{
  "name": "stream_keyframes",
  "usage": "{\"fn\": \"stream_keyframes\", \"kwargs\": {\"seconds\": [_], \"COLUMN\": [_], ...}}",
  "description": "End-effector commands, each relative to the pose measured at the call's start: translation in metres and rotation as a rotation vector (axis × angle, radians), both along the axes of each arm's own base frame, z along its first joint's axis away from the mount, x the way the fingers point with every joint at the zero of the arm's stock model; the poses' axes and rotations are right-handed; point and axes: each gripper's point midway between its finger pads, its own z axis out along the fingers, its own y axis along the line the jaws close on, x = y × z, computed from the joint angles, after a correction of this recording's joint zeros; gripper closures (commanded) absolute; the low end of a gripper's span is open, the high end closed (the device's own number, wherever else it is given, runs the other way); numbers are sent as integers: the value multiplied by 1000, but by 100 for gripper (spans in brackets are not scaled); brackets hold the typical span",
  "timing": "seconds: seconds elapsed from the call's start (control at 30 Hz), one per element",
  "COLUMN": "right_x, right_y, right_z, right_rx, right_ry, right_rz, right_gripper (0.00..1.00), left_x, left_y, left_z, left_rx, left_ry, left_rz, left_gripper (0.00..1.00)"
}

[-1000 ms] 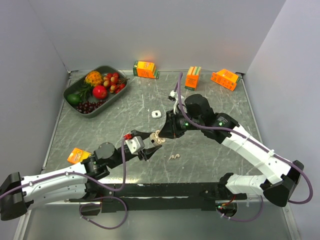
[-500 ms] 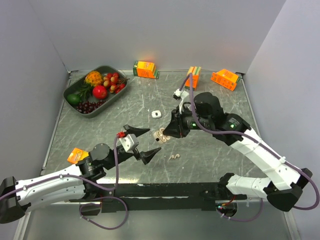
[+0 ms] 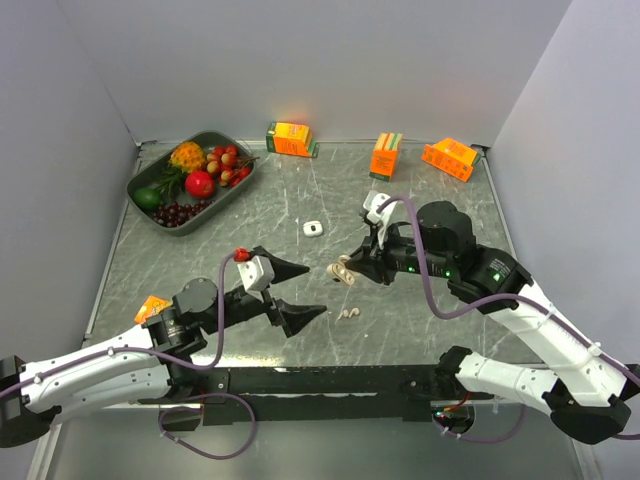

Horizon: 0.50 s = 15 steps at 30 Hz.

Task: Insert the wireless bluetooth earbuds into the charging case
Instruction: Adjust the charging case.

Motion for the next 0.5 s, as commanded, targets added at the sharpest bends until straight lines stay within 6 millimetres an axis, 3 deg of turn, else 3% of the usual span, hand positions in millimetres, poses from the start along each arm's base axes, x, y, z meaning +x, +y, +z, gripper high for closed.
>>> {"fn": "stream_keyframes", "kwargs": {"seconds": [0.0,0.13,0.27,0.47], "right_x": [-6,-18,-37,-47], "right_y": [7,14,21,32], "right_z": [2,-5,-8,-26], "right_rx": [-3,-25,-32,-76], "right_ry": [-63,-42,-31,5], "right_rz": [90,171,266,308], "right_gripper": [100,100,100,100], "left_x": [-21,-30,-25,-28], "left_y": [-14,-18,-16,-19], "left_z": [0,-9,-14,-10], "left_rx": [35,53,59,54], "left_ry": [-26,-87,-90,-88], "left_rz": [-160,-231,-229,-265], "left_gripper": [5,19,21,24]}}
